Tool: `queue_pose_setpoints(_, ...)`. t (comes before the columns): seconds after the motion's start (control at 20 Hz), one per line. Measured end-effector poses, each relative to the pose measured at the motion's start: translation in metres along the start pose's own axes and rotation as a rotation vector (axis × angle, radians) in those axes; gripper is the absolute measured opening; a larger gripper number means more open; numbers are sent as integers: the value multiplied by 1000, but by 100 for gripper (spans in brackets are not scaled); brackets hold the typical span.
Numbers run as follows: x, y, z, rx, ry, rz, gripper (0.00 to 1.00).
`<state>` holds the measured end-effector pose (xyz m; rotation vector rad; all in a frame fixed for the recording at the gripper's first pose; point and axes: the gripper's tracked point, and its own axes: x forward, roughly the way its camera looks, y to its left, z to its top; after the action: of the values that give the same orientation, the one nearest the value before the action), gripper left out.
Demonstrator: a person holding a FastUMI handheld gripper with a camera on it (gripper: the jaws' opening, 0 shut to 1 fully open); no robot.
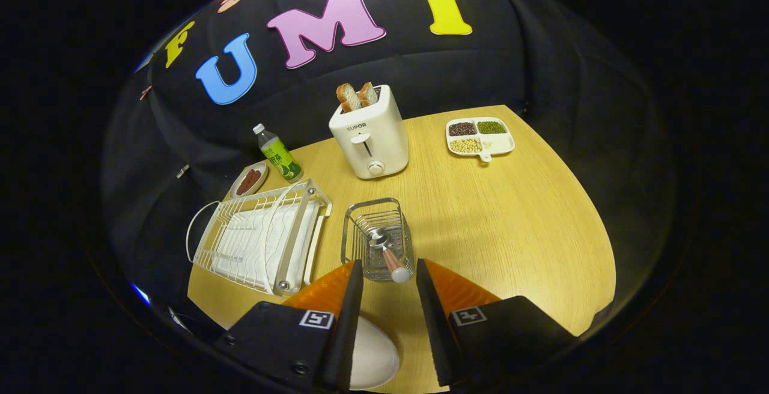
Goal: Take the plate from the dish rack, then take the spoon from the basket and place it into the plate.
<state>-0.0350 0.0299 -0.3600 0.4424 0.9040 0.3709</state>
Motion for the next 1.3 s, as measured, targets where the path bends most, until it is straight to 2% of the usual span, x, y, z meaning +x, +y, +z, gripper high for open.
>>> queue_pose_setpoints(0.05,5,1,-1,5,11,9,54)
queue_pose_setpoints(0.15,7,1,-7,6,32,14,25)
queue_pose_setpoints(0.2,7,3,-3,14,33,18,16)
queue_pose_setpoints(0.3,3,3,-2,7,22,14,13)
queue_pose_setpoints(0.65,-43,11,24,-31,-75,-12,13)
queue_pose_setpoints(1.0,-108,47,45,-74,-147,19,13)
queue_pose_setpoints(1.15,-124,67,25,-103,-99,54,13)
queue_pose_setpoints(1.3,-119,86,-22,-126,3,95,13)
